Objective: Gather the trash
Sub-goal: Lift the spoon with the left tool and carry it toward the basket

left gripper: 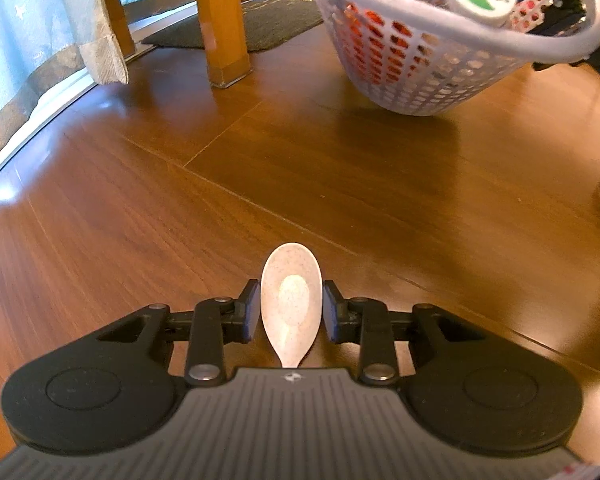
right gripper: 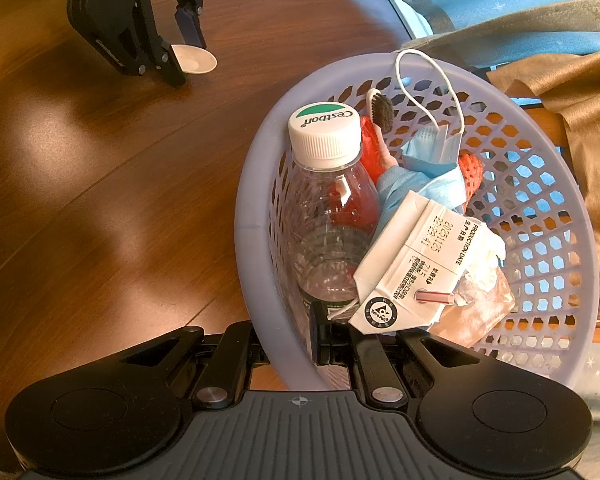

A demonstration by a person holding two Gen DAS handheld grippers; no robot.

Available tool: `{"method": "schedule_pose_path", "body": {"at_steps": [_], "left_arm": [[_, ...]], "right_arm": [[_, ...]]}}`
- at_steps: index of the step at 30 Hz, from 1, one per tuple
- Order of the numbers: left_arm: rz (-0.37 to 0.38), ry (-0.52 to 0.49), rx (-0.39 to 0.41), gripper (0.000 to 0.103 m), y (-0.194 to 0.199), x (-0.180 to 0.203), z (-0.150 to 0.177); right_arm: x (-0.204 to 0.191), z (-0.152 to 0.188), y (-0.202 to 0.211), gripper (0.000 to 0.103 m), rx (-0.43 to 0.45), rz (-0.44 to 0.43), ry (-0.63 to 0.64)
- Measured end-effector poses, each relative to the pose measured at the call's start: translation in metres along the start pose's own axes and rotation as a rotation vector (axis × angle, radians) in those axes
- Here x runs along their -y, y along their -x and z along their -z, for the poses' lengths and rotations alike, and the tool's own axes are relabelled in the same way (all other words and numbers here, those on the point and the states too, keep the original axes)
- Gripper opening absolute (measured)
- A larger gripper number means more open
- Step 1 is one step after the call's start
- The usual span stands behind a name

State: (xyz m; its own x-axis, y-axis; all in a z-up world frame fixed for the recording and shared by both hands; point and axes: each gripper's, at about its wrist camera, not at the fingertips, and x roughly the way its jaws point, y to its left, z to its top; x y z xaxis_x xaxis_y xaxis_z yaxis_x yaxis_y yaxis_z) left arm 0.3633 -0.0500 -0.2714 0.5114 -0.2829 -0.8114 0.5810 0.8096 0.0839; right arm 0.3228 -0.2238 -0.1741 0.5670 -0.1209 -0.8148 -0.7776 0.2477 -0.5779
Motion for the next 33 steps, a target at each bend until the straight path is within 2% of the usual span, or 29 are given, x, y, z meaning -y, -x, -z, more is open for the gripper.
{"method": "schedule_pose_path", "body": {"at_steps": [16,33], "left_arm": [[0.032,0.004,0.043,0.027,0.041,0.001,-0.013],[0.08,0.024,0.118,0.027,0.086,-0.007,-0.056]], "right_arm": [[0.001,0.0,0.0,0.006,0.001,-0.001,-0.005],[0.0,0.0,0.0,0.006,0.0,0.0,-0.001]]}}
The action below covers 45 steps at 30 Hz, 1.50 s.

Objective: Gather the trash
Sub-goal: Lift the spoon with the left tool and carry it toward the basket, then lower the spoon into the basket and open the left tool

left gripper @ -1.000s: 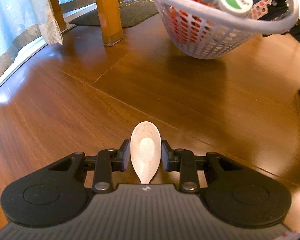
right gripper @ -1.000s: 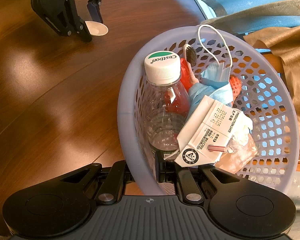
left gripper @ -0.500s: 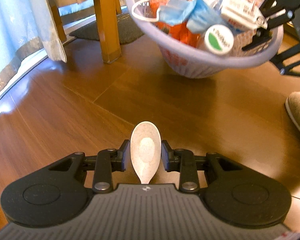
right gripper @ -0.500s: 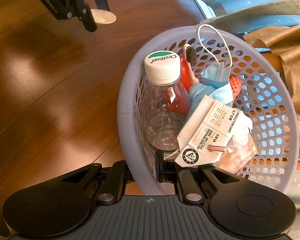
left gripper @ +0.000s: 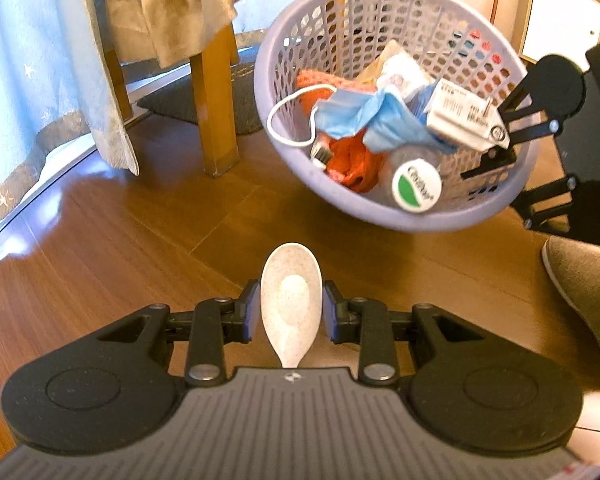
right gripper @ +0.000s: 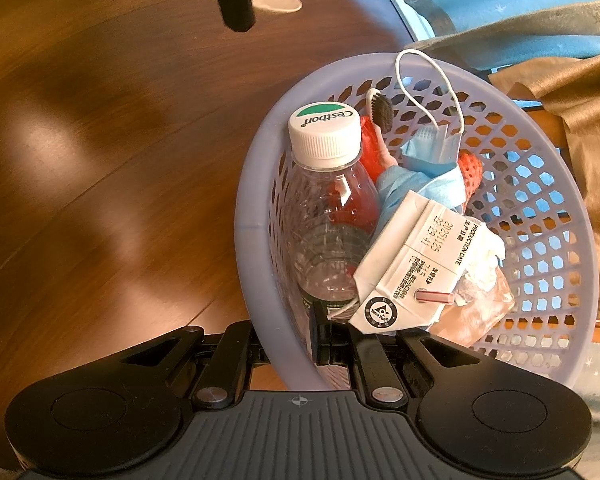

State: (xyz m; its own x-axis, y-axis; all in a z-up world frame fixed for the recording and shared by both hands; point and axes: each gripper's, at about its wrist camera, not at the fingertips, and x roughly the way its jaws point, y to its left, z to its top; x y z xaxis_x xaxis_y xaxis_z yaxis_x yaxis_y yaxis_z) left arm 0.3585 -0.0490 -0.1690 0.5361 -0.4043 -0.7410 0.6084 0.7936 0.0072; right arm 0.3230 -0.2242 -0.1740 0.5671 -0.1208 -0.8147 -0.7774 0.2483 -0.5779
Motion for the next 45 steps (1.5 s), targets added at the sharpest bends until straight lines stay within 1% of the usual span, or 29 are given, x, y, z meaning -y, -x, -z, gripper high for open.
{"method": "schedule_pose_path", "body": {"at_steps": [7,13,18,24,27,31,33,37,41,42,43,45], "left_arm": [[0.028,-0.003,0.012,0.027,0.012,0.003,-0.01],[0.054,-0.006,0.036,0.027,0.021,0.003,-0.031],[0.082,-0.008,0.067,0.027,0.027,0.003,-0.061],[0.11,-0.047,0.103,0.027,0.027,0.009,-0.108],[0.136,-0.095,0.097,0.027,0.02,0.02,-0.132],[0.164,-0.159,0.076,0.027,0.009,0.032,-0.16],[0.177,-0.172,0.063,0.027,0.003,0.035,-0.172],[0.205,-0.209,0.012,0.027,-0.012,0.043,-0.189],[0.225,-0.195,-0.018,0.028,-0.025,0.047,-0.198],[0.234,-0.184,-0.025,0.03,-0.027,0.047,-0.2],[0.237,-0.177,-0.026,0.034,-0.027,0.047,-0.2],[0.241,-0.169,-0.022,0.034,-0.025,0.048,-0.2]], "right_arm": [[-0.001,0.0,0.001,0.006,0.003,0.0,0.005],[-0.002,0.0,0.002,0.006,0.006,-0.003,0.009],[-0.003,-0.001,0.006,0.006,0.013,-0.008,0.015],[-0.005,-0.002,0.013,0.006,0.025,-0.026,0.015],[-0.005,-0.004,0.018,0.006,0.037,-0.04,0.015],[-0.009,-0.005,0.028,0.005,0.076,-0.065,0.02],[-0.007,-0.004,0.033,0.005,0.098,-0.088,0.011],[-0.004,0.0,0.047,0.004,0.144,-0.13,-0.009],[-0.002,0.003,0.06,0.002,0.189,-0.186,-0.048],[-0.001,0.005,0.064,0.001,0.201,-0.199,-0.058],[0.0,0.006,0.067,0.0,0.212,-0.212,-0.069],[-0.001,0.01,0.074,0.0,0.234,-0.246,-0.093]]}}
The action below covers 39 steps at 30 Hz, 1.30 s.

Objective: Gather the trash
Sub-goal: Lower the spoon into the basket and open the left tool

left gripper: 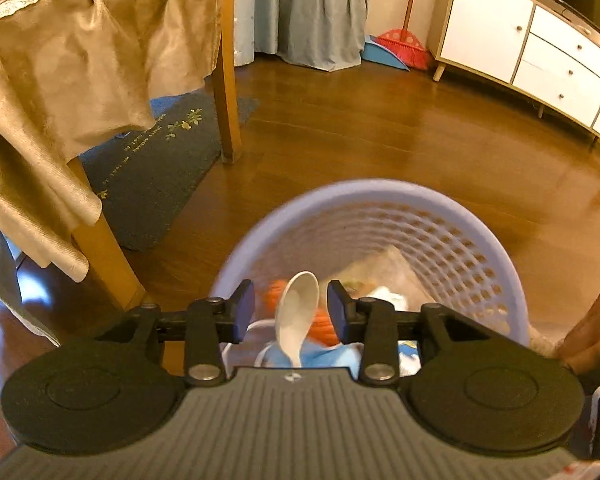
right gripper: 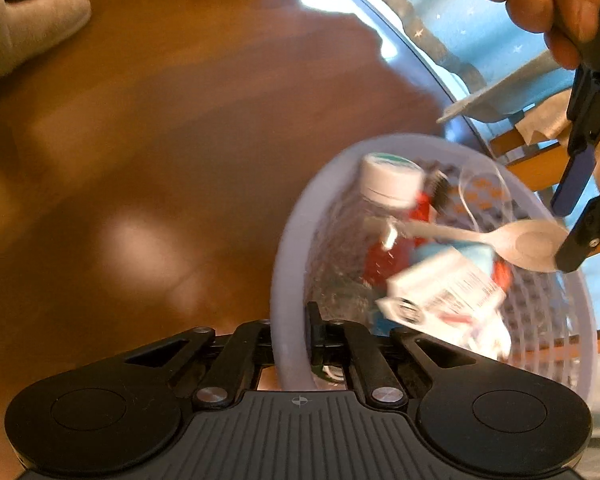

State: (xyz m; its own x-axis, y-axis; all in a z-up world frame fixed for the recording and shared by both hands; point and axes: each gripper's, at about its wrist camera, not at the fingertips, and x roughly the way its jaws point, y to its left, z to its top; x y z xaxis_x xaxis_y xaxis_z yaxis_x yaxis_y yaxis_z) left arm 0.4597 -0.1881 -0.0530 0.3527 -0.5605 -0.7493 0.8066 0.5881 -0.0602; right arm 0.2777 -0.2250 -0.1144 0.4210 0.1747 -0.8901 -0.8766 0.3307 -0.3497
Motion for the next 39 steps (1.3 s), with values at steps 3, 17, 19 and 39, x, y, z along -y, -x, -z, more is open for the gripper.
{"method": "schedule_pose_path", "body": {"at_steps": [3,17,19,39], "left_arm": [[-0.003,0.008,0.004,0.034,0.008,0.003,0.003],[-0.041,0.074,0.006,0.036,0.073,0.014,0.036],[-0.047,0.079,-0.009,0.036,0.083,0.015,0.042],[-0.186,0.251,-0.135,0.046,0.183,0.038,0.122]], "right_arm": [[-0.006,0.004,0.011,0.0,0.028,-0.016,-0.023],[-0.036,0.019,0.031,0.002,0.118,-0.023,0.025],[-0.042,0.016,0.032,0.002,0.138,-0.024,0.033],[-0.11,-0.032,0.031,0.008,0.313,-0.038,0.217]]}}
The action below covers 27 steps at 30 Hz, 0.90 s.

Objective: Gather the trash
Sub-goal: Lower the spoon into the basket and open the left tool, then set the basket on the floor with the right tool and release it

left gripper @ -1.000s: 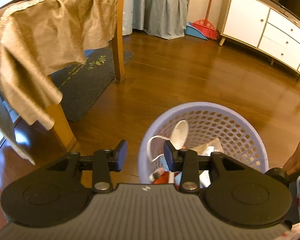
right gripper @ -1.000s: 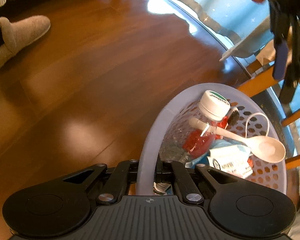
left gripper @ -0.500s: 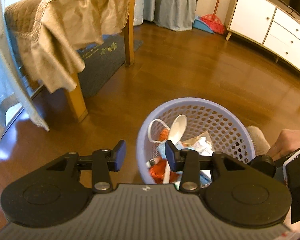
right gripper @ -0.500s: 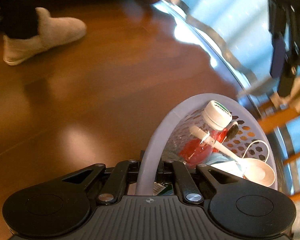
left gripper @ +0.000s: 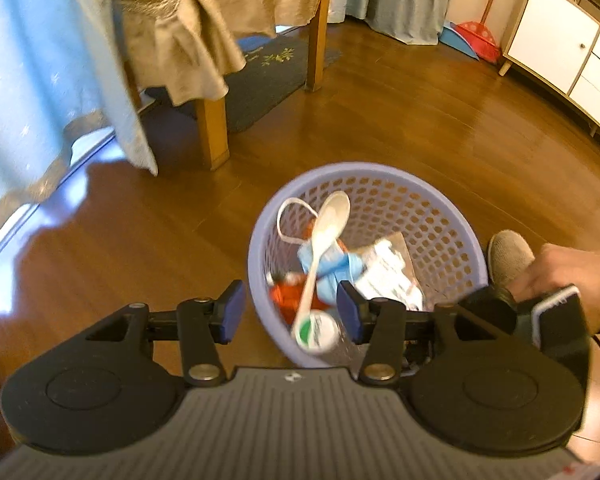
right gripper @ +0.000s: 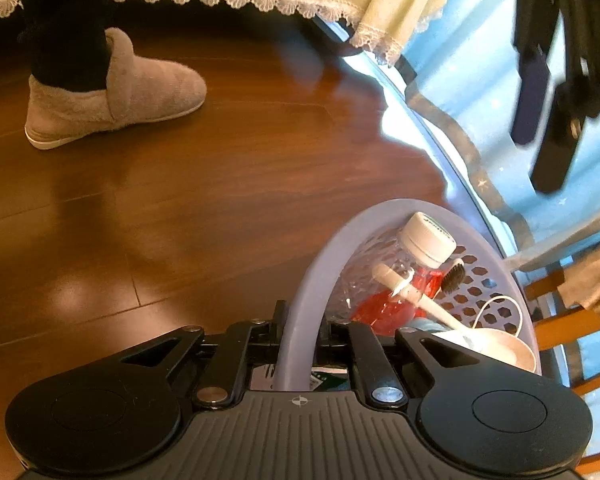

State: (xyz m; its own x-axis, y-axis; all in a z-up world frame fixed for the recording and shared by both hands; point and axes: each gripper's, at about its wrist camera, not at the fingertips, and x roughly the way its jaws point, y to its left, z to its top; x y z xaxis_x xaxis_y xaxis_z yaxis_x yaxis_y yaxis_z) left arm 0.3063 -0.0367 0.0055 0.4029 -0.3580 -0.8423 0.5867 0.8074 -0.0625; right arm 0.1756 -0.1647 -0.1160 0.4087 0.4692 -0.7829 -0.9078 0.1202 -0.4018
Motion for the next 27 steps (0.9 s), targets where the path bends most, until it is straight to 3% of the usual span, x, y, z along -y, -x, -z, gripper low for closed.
{"method": "schedule_pose_path", "body": {"at_steps": [5,13,17,19,27], "left_arm": [[-0.004,0.043,0.005,0.051,0.026,0.004,0.013],[-0.019,0.098,0.051,0.062,0.057,0.014,0.025],[-0.048,0.131,0.085,0.078,0.068,0.02,0.03],[-0.059,0.15,0.098,0.081,0.073,0.023,0.032],[-0.085,0.239,0.121,0.093,0.086,0.038,0.047]], "right_arm": [[-0.008,-0.005,0.005,0.038,-0.015,0.005,0.004],[-0.017,-0.01,0.032,0.04,-0.046,0.056,-0.045],[-0.02,-0.014,0.055,0.04,-0.05,0.094,-0.098],[-0.021,-0.018,0.067,0.04,-0.05,0.103,-0.13],[-0.004,-0.025,0.117,0.041,-0.062,0.17,-0.477]]}}
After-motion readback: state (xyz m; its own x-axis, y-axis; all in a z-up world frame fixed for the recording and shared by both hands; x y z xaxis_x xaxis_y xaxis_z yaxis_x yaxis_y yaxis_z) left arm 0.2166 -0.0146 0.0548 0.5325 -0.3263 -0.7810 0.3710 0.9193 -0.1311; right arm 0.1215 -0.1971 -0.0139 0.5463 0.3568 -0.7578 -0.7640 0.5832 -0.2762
